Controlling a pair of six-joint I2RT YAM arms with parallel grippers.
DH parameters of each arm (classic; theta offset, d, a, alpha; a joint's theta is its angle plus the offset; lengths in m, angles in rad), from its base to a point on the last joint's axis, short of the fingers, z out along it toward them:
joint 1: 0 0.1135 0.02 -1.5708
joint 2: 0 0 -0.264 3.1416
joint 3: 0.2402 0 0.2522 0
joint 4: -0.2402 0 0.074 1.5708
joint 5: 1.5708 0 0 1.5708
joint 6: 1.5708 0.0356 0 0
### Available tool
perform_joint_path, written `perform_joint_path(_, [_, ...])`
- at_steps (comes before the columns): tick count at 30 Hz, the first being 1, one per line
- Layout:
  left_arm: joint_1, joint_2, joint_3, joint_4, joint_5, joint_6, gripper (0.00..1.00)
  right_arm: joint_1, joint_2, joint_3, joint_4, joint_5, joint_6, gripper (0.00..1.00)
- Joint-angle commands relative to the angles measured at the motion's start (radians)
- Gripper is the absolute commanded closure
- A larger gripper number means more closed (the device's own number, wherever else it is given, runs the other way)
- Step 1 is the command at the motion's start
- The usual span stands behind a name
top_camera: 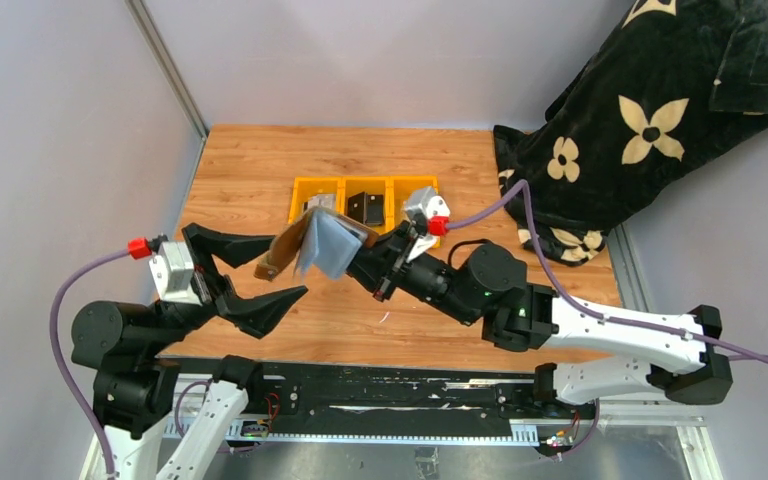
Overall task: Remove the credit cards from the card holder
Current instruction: Remove the credit card from the card holder.
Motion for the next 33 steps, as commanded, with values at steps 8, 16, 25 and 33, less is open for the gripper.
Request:
perform_joint_path(8, [-0.001,-0.109,-0.191,0.046,-0.224,0.355,0.00,0.131,0.355,0.505,-0.460,0.507,-0.127,1.00])
perform_joint_path(16, [-0.001,-0.088,-0.202,0.034,-0.136,0.239,0.00,0.179,0.534,0.694,-0.552,0.587,-0.261,1.00])
perform_joint_path(25, [-0.001,-0.107,-0.166,-0.104,-0.190,0.385,0.13,0.180,0.337,0.416,-0.390,0.424,-0.297,1.00])
perform_joint_path(33, [-0.001,-0.042,-0.082,-0.184,-0.082,0.355,0.62,0.176,0.161,0.220,-0.310,0.282,-0.300,1.00])
